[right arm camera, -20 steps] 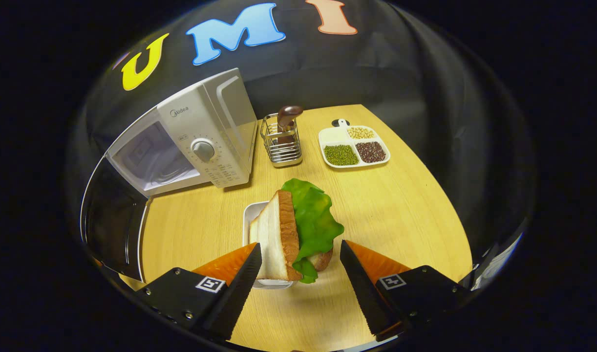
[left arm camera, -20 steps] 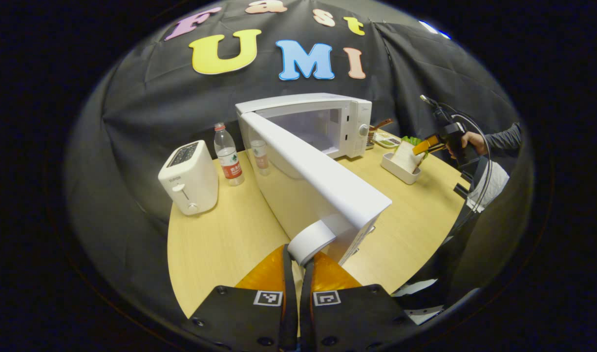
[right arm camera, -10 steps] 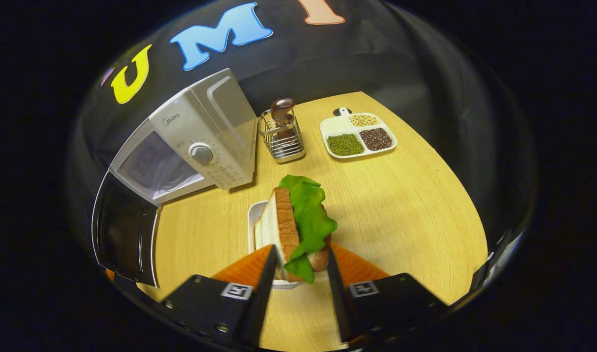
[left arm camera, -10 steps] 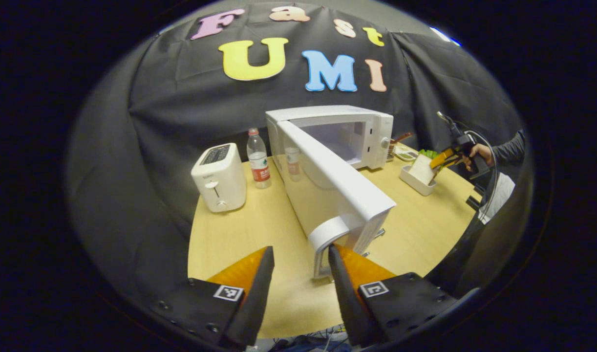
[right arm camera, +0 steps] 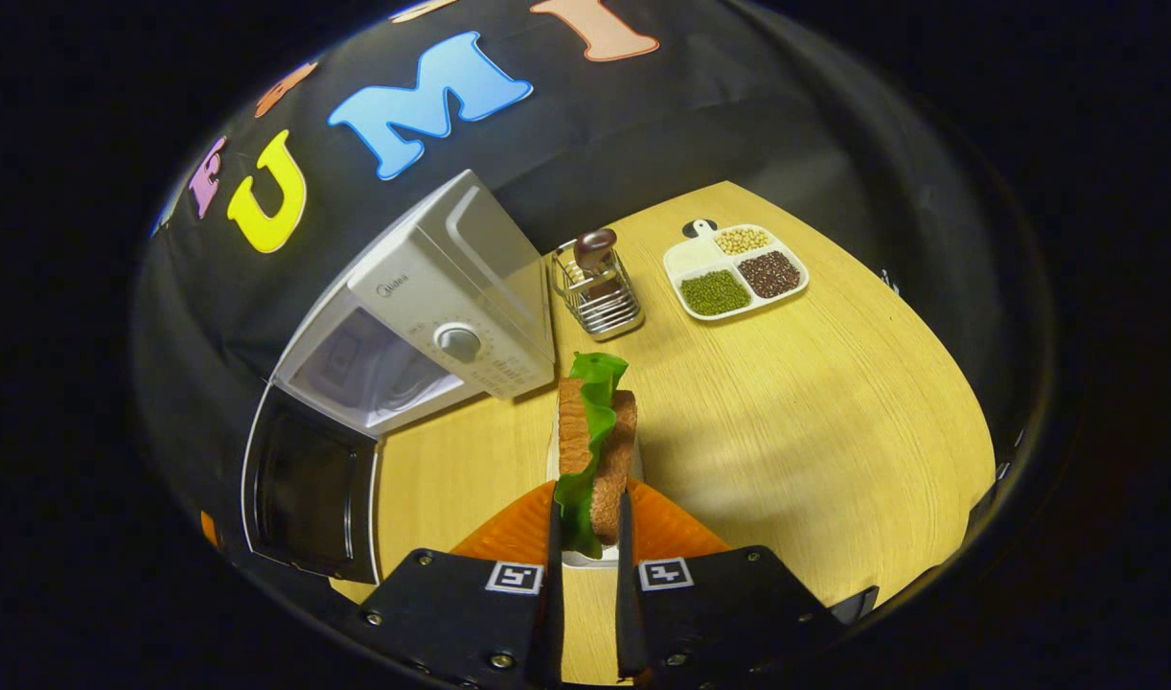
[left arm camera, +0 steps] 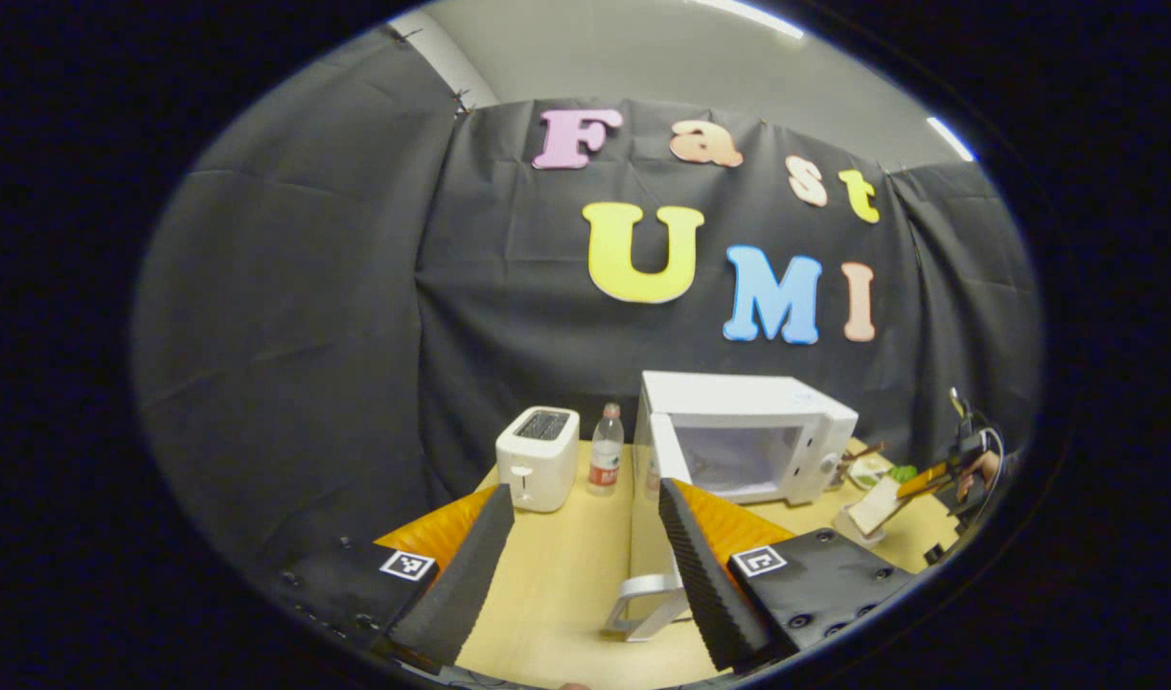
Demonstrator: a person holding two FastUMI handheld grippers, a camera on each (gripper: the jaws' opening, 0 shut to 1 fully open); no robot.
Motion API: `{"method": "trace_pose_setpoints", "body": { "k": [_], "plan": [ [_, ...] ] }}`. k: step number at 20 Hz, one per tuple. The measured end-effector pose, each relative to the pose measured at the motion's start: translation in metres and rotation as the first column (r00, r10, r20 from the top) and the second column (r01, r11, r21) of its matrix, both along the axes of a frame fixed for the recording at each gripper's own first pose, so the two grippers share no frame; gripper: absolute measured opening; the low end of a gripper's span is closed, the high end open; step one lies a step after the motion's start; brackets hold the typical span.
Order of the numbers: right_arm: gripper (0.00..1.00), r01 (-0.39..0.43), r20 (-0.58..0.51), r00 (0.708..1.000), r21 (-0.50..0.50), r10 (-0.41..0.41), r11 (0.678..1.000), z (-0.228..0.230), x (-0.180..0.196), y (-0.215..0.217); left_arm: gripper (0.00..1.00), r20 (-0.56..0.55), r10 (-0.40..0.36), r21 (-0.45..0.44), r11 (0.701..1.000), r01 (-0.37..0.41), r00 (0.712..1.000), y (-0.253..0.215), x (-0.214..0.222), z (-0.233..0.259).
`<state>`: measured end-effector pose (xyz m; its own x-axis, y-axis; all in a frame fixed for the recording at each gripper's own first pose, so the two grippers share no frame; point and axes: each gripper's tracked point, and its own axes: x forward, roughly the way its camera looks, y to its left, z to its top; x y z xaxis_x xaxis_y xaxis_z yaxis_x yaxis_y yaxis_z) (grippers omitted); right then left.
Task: Open the microwave oven with the left hand, put the food in, and close the microwave oven.
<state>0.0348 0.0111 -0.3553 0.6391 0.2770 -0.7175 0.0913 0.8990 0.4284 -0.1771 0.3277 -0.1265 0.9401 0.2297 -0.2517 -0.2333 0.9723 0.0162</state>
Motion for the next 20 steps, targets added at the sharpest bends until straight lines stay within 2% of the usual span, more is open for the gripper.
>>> {"method": "trace_pose_setpoints", "body": {
  "k": [3,4,5,10,13,15,16,18,20],
  "plan": [
    [0.22,-0.004,0.055,0.998,0.073,0.0,0.997,0.028,-0.003,0.015,0.94,0.067,-0.023,0.044,0.999,0.02,0.997,-0.018,0.017,0.036],
    [0.22,-0.005,0.07,0.998,0.097,-0.002,0.995,0.037,-0.004,0.021,0.98,0.081,-0.037,0.048,0.998,0.033,0.996,-0.029,0.023,0.046],
    [0.22,-0.008,0.084,0.997,0.126,-0.003,0.992,0.045,-0.007,0.028,0.97,0.095,-0.053,0.04,0.998,0.049,0.994,-0.039,0.029,0.054],
    [0.22,-0.033,0.13,0.992,0.272,-0.003,0.962,0.08,-0.017,0.076,0.99,0.17,-0.062,0.04,0.998,0.056,0.984,-0.068,0.061,0.09],
    [0.22,-0.063,0.144,0.989,0.313,0.018,0.948,0.087,-0.023,0.106,0.96,0.222,-0.087,0.052,0.996,0.077,0.971,-0.088,0.077,0.124],
    [0.22,-0.06,0.148,0.989,0.371,0.005,0.927,0.092,-0.022,0.128,0.94,0.25,-0.096,0.059,0.995,0.084,0.963,-0.096,0.085,0.143],
    [0.22,-0.053,0.147,0.989,0.41,-0.008,0.911,0.094,-0.02,0.139,0.96,0.258,-0.104,0.059,0.994,0.091,0.961,-0.1,0.087,0.149],
    [0.21,-0.032,0.135,0.99,0.491,-0.04,0.87,0.099,-0.016,0.159,0.94,0.264,-0.114,0.057,0.993,0.103,0.958,-0.104,0.088,0.156],
    [0.21,-0.004,0.11,0.992,0.55,-0.068,0.835,0.096,-0.007,0.178,0.96,0.254,-0.116,0.06,0.993,0.104,0.96,-0.105,0.087,0.156]
  ]
}}
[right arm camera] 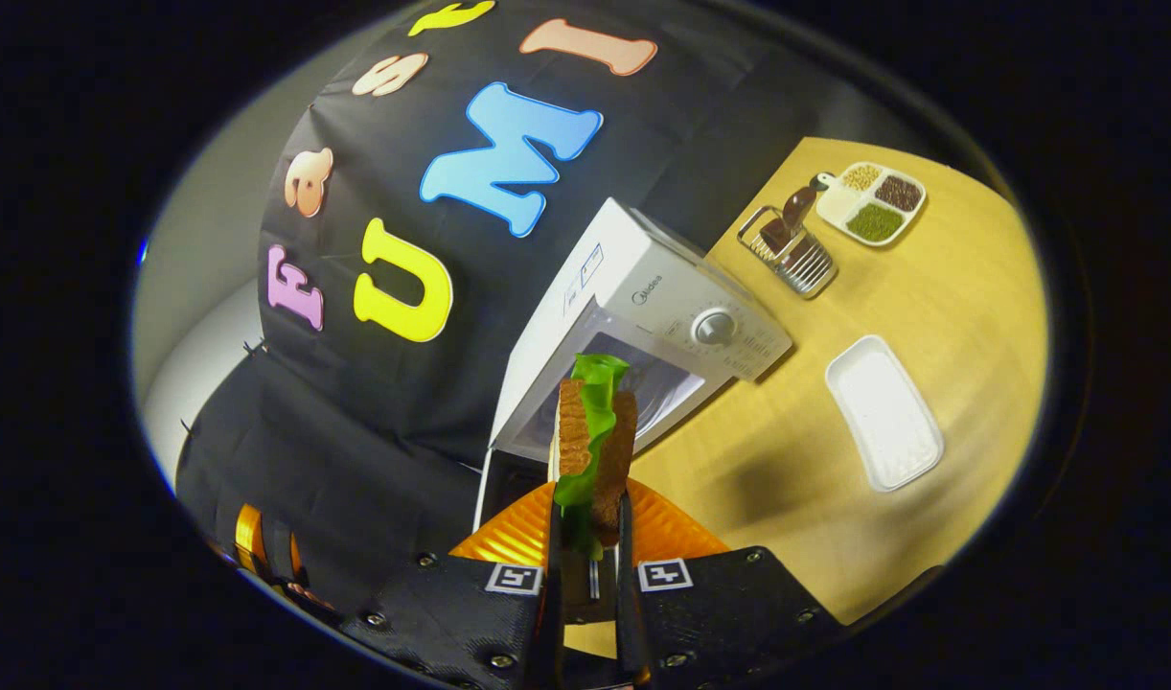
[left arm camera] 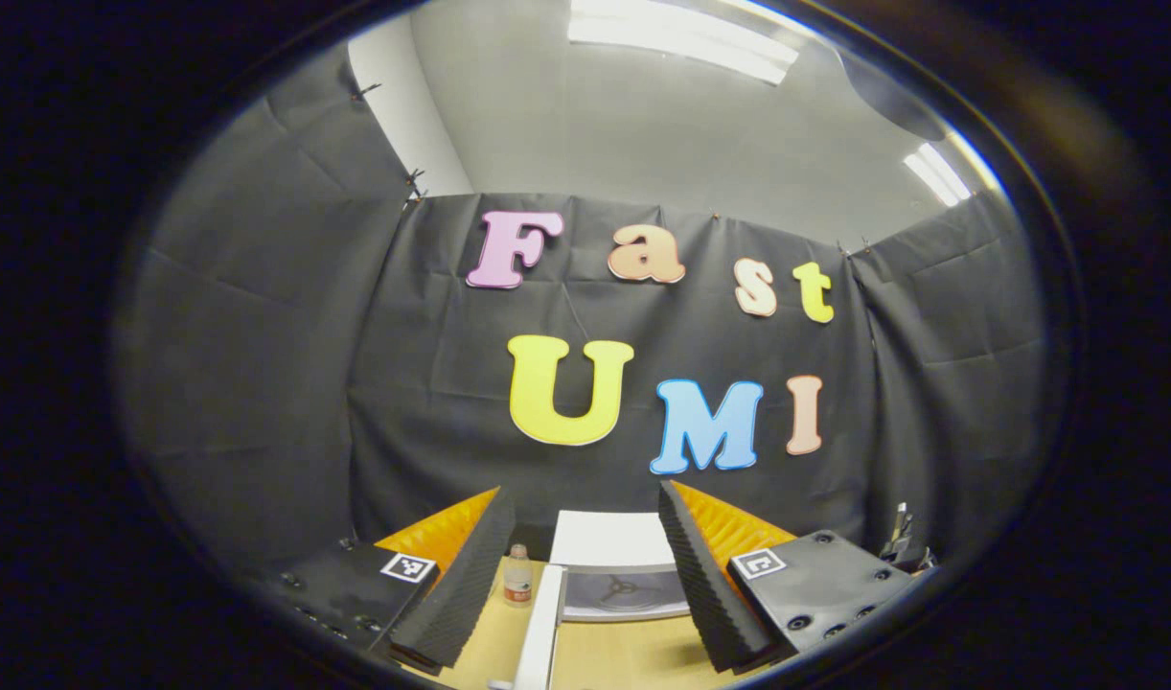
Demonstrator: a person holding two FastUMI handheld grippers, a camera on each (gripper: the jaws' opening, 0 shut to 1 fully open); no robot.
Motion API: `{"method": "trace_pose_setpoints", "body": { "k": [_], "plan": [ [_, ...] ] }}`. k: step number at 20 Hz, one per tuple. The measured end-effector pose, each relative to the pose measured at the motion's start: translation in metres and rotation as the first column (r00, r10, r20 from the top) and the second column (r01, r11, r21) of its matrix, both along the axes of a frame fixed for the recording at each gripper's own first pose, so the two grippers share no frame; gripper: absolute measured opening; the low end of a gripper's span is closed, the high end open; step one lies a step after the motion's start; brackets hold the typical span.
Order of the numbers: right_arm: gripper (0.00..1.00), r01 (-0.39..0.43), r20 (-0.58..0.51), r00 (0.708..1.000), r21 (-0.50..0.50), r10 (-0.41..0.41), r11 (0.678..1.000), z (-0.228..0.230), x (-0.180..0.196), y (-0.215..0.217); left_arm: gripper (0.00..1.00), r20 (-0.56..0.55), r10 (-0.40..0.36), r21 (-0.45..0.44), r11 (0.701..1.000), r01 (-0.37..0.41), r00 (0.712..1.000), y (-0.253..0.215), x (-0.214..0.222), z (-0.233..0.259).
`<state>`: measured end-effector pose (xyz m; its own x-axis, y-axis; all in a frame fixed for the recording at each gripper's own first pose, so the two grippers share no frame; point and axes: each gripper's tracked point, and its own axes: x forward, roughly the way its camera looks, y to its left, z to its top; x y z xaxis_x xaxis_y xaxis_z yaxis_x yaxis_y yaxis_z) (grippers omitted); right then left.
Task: Open the microwave oven with the left hand, put the food in, and close the microwave oven.
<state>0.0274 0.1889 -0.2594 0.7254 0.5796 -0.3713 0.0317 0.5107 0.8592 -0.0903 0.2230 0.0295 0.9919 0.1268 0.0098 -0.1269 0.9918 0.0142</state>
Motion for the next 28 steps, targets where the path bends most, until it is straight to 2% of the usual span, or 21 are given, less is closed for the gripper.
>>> {"method": "trace_pose_setpoints", "body": {
  "k": [3,4,5,6,8,10,11,12,13,17,19,20,26,28],
  "plan": [
    [0.22,0.046,-0.04,0.998,0.06,-0.044,0.997,-0.009,0.014,0.018,0.99,-0.005,0.012,0.011,1.0,-0.012,1.0,0.004,0.0,0.006],
    [0.22,0.063,-0.055,0.997,0.082,-0.059,0.995,-0.013,0.021,0.023,0.94,0.0,0.018,0.014,1.0,-0.018,1.0,0.008,0.001,0.012],
    [0.22,0.079,-0.066,0.995,0.097,-0.073,0.992,-0.017,0.026,0.029,0.96,0.008,0.021,0.014,1.0,-0.021,1.0,0.009,-0.002,0.017],
    [0.22,0.095,-0.076,0.993,0.107,-0.087,0.99,-0.021,0.033,0.033,0.94,0.018,0.024,0.012,1.0,-0.025,1.0,0.01,-0.001,0.026],
    [0.22,0.129,-0.089,0.989,0.115,-0.12,0.985,-0.028,0.044,0.039,0.99,0.03,0.024,0.005,1.0,-0.024,0.999,0.012,-0.001,0.038],
    [0.22,0.177,-0.101,0.981,0.128,-0.165,0.976,-0.037,0.063,0.048,0.98,0.032,0.022,0.004,1.0,-0.022,0.999,0.013,0.0,0.042],
    [0.26,0.2,-0.111,0.976,0.136,-0.186,0.97,-0.042,0.072,0.054,0.98,0.026,0.023,0.007,1.0,-0.023,0.999,0.014,0.002,0.04],
    [0.22,0.218,-0.113,0.973,0.136,-0.203,0.966,-0.049,0.082,0.061,0.94,0.016,0.023,0.01,1.0,-0.023,1.0,0.014,0.006,0.036],
    [0.22,0.236,-0.114,0.968,0.135,-0.222,0.962,-0.054,0.091,0.067,0.99,0.002,0.022,0.012,1.0,-0.022,1.0,0.013,0.008,0.032],
    [0.22,0.307,-0.127,0.948,0.115,-0.292,0.945,-0.078,0.126,0.087,0.96,-0.028,0.035,0.037,0.999,-0.034,0.999,0.017,0.012,0.027],
    [0.22,0.326,-0.132,0.941,0.106,-0.312,0.939,-0.089,0.139,0.096,0.99,-0.033,0.047,0.043,0.998,-0.046,0.998,0.021,0.013,0.026],
    [0.22,0.341,-0.133,0.936,0.101,-0.327,0.935,-0.094,0.145,0.099,0.94,-0.037,0.054,0.042,0.998,-0.053,0.998,0.024,0.013,0.027],
    [0.22,0.458,-0.168,0.883,0.115,-0.437,0.881,-0.118,0.183,0.109,0.99,-0.089,0.1,0.045,0.994,-0.096,0.991,0.043,0.013,0.011],
    [0.22,0.474,-0.174,0.874,0.108,-0.453,0.874,-0.126,0.196,0.116,0.96,-0.109,0.109,0.053,0.993,-0.103,0.988,0.049,0.015,0.003]
  ]
}}
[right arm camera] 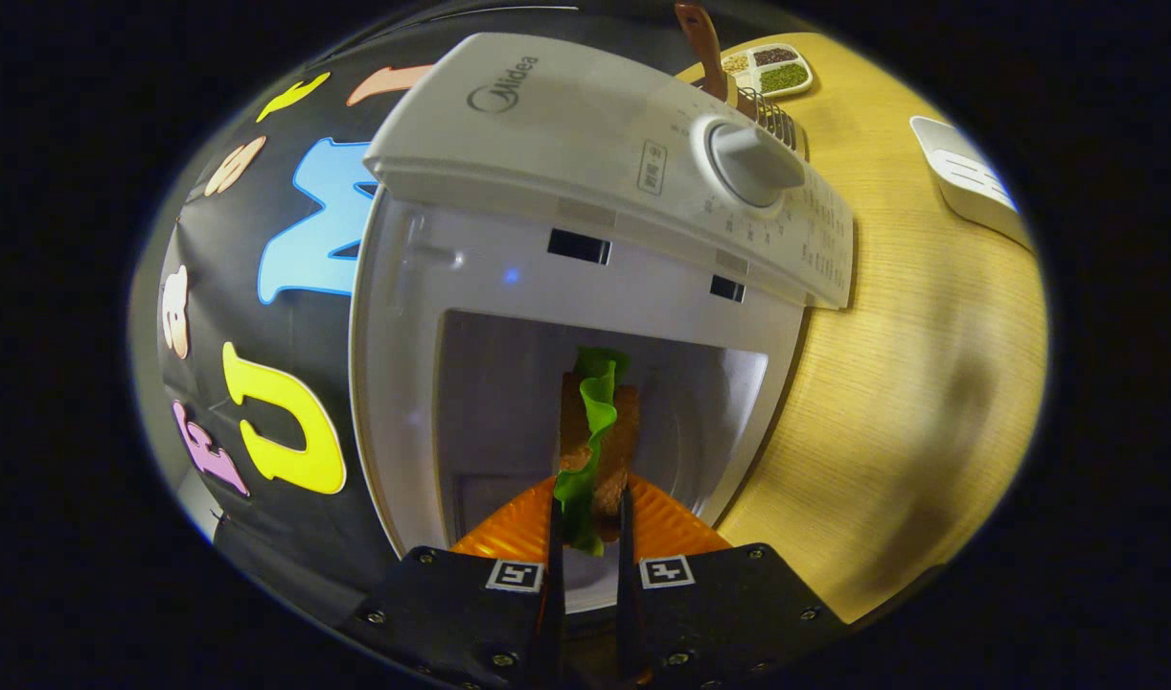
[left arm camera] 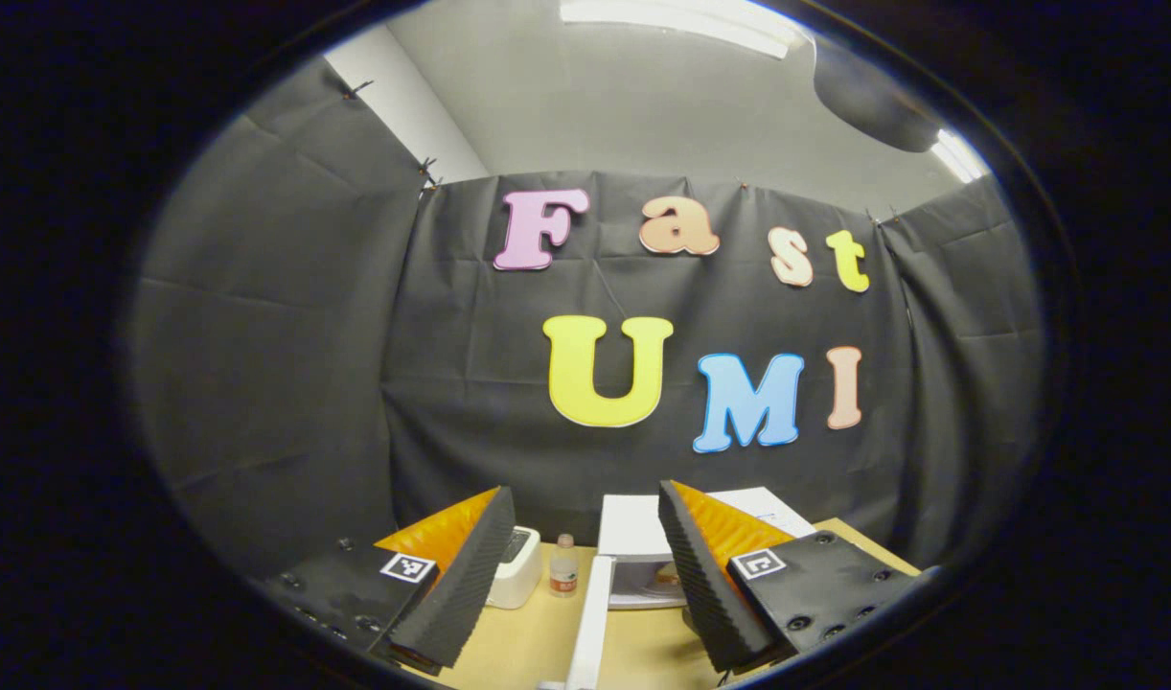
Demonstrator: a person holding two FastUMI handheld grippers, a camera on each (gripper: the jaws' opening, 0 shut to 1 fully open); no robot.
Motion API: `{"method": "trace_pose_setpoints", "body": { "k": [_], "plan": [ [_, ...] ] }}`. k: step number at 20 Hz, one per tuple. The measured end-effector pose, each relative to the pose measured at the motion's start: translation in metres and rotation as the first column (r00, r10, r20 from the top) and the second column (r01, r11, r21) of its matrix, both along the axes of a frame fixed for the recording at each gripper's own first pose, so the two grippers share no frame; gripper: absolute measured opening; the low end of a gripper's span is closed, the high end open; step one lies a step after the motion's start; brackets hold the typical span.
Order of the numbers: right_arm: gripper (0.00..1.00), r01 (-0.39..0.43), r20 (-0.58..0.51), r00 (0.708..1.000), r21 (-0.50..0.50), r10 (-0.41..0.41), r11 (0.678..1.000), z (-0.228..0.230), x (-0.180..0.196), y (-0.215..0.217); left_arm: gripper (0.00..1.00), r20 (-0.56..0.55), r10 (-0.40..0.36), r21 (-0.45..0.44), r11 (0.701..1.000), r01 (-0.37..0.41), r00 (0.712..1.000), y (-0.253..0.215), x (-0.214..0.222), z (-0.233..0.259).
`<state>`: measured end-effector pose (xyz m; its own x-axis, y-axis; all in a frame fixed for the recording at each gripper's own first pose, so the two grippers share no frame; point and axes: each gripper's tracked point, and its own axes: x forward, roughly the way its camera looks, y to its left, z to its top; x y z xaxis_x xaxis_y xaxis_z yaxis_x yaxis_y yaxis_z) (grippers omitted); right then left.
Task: Open the microwave oven with the left hand, put the food in, and close the microwave oven.
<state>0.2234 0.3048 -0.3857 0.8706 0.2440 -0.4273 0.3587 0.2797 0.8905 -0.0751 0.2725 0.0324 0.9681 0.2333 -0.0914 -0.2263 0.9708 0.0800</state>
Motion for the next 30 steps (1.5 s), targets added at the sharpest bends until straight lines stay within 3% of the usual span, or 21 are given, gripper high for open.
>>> {"method": "trace_pose_setpoints", "body": {
  "k": [9,12,18,19,20,22,24,28,30],
  "plan": [
    [0.22,0.105,-0.03,0.994,-0.016,-0.105,0.994,-0.023,0.04,0.019,0.94,-0.052,0.055,0.007,0.998,-0.054,0.997,0.026,-0.005,-0.015],
    [0.24,0.099,-0.059,0.993,-0.026,-0.1,0.995,-0.025,0.034,0.019,0.96,-0.049,0.056,-0.013,0.998,-0.057,0.997,0.027,-0.004,-0.016],
    [0.65,-0.008,-0.093,0.996,-0.097,-0.001,0.995,-0.025,0.008,0.021,0.94,-0.029,0.001,-0.047,0.999,-0.002,1.0,0.009,0.015,-0.022],
    [0.79,-0.029,-0.079,0.997,-0.113,0.02,0.993,-0.022,0.004,0.022,0.96,-0.028,-0.008,-0.049,0.999,0.007,1.0,0.007,0.016,-0.022],
    [0.84,-0.053,-0.062,0.997,-0.133,0.045,0.99,-0.017,-0.001,0.021,0.94,-0.024,-0.015,-0.051,0.999,0.013,1.0,0.004,0.018,-0.022],
    [0.84,-0.108,-0.044,0.994,-0.182,0.101,0.977,-0.008,-0.014,0.018,0.94,-0.015,-0.029,-0.056,0.998,0.028,0.999,-0.003,0.021,-0.023],
    [0.84,-0.202,-0.042,0.979,-0.29,0.198,0.936,-0.002,-0.039,0.012,0.94,-0.008,-0.042,-0.053,0.998,0.042,0.999,-0.01,0.026,-0.025],
    [0.84,-0.292,0.005,0.932,-0.584,0.363,0.757,0.029,-0.074,-0.02,0.94,-0.011,-0.079,-0.043,0.996,0.078,0.997,-0.027,0.036,-0.033],
    [0.84,-0.301,0.024,0.909,-0.654,0.416,0.694,0.05,-0.09,-0.036,0.94,-0.018,-0.107,-0.052,0.993,0.106,0.994,-0.04,0.04,-0.042]
  ]
}}
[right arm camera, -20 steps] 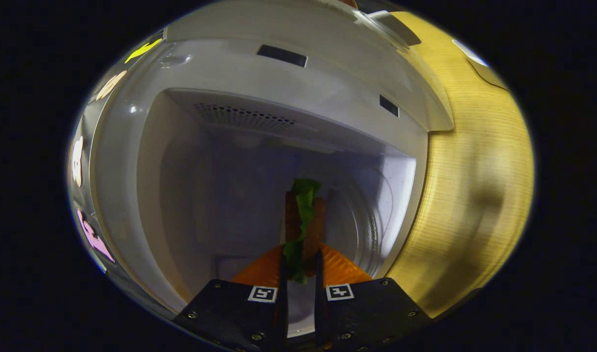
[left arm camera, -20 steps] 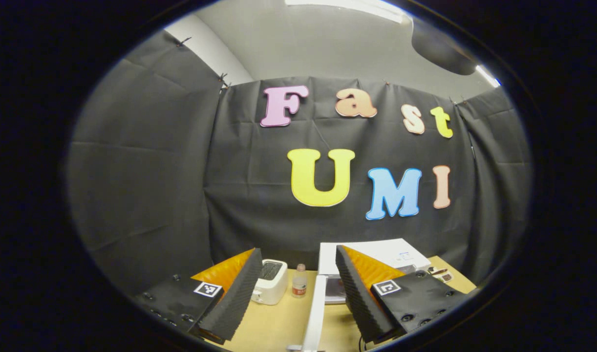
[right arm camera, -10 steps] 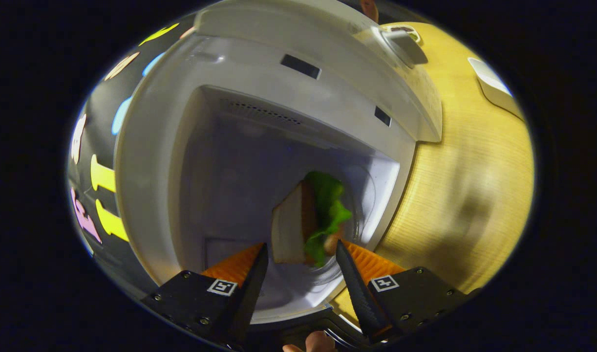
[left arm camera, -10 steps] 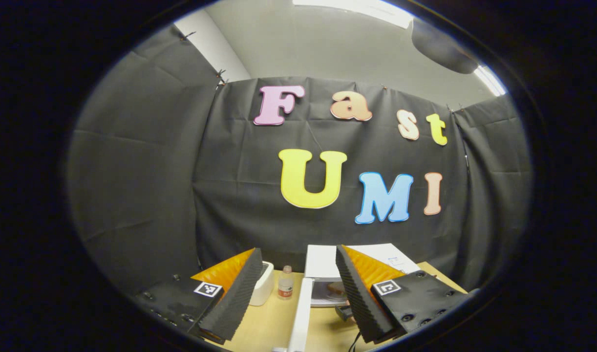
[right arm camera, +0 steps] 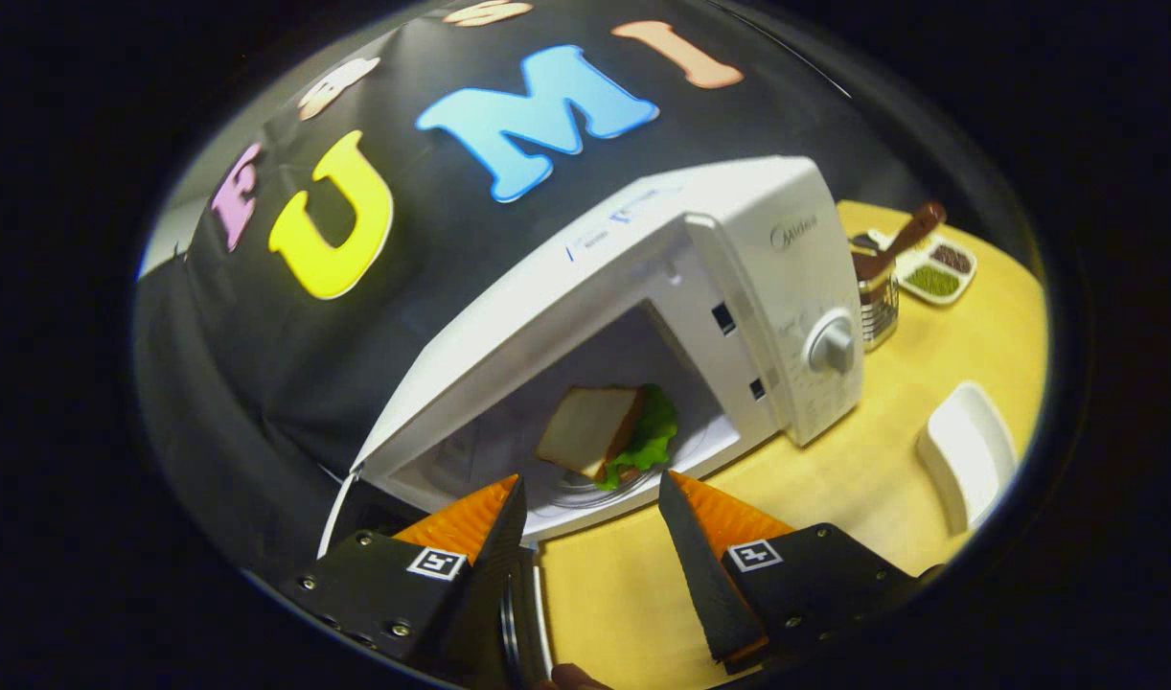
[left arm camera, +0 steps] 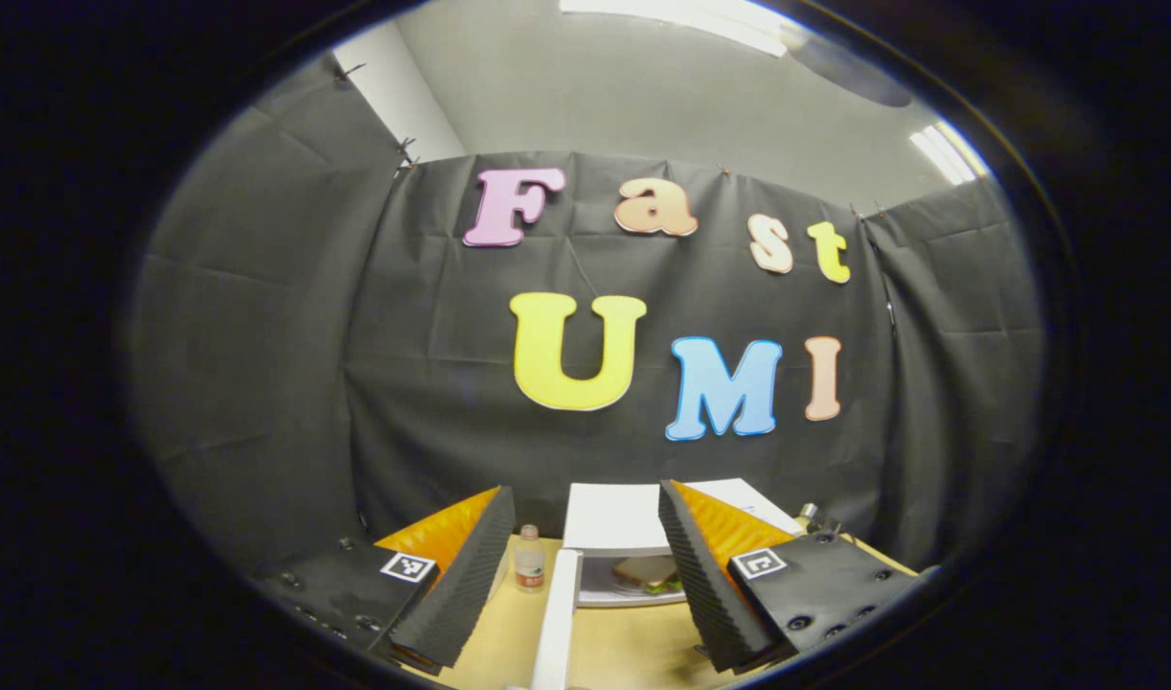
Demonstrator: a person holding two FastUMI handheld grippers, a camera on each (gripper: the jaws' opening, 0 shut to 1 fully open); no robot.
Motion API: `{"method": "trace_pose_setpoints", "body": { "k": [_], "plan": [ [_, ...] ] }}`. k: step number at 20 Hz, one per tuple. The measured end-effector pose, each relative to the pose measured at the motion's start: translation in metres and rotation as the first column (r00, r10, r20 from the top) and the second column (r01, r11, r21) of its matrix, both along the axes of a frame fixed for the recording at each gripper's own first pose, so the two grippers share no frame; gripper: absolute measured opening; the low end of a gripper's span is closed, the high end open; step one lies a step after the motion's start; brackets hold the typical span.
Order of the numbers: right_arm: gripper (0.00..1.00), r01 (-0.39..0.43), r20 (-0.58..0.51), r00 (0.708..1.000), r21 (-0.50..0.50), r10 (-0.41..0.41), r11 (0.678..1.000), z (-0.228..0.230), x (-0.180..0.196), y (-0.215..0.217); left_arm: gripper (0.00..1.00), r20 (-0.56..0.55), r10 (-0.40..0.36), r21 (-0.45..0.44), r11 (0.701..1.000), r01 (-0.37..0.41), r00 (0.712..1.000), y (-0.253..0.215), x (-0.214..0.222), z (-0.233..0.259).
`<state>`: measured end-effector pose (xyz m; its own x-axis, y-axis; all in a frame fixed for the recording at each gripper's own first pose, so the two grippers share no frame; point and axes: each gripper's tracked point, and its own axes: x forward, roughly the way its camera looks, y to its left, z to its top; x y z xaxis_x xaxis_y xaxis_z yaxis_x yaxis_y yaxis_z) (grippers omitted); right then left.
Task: Open the microwave oven with the left hand, put the food in, and close the microwave oven.
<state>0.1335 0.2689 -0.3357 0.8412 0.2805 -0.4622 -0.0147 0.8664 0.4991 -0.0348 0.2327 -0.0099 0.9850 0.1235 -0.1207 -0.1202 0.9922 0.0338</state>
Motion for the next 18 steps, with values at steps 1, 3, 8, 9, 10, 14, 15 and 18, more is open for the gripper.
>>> {"method": "trace_pose_setpoints", "body": {
  "k": [1,3,8,9,10,14,15,18],
  "plan": [
    [0.84,-0.017,0.022,1.0,-0.023,0.017,1.0,0.01,-0.007,-0.008,0.94,-0.002,-0.014,-0.004,1.0,0.014,1.0,-0.007,0.003,-0.003],
    [0.84,-0.033,0.063,0.997,-0.073,0.038,0.997,0.031,-0.015,-0.028,0.94,-0.004,-0.034,-0.005,0.999,0.034,0.999,-0.017,0.007,-0.007],
    [0.84,-0.018,0.216,0.975,-0.184,0.058,0.983,0.106,-0.037,-0.076,0.94,0.003,-0.065,0.026,0.998,0.065,0.998,-0.036,0.012,-0.01],
    [0.84,-0.009,0.252,0.966,-0.204,0.062,0.979,0.124,-0.043,-0.085,0.94,0.004,-0.074,0.03,0.997,0.074,0.997,-0.041,0.013,-0.014],
    [0.84,0.006,0.287,0.956,-0.23,0.062,0.973,0.142,-0.048,-0.094,0.94,0.002,-0.077,0.036,0.996,0.077,0.997,-0.044,0.014,-0.016],
    [0.83,0.055,0.396,0.915,-0.299,0.072,0.953,0.211,-0.068,-0.122,0.94,-0.016,-0.097,0.024,0.995,0.097,0.995,-0.06,0.02,-0.03],
    [0.83,0.067,0.409,0.91,-0.307,0.068,0.949,0.223,-0.075,-0.126,0.96,-0.016,-0.102,0.019,0.995,0.102,0.995,-0.064,0.019,-0.029],
    [0.83,0.106,0.44,0.896,-0.344,0.061,0.933,0.251,-0.087,-0.144,0.94,-0.007,-0.114,0.014,0.993,0.114,0.993,-0.072,0.018,-0.03]
  ]
}}
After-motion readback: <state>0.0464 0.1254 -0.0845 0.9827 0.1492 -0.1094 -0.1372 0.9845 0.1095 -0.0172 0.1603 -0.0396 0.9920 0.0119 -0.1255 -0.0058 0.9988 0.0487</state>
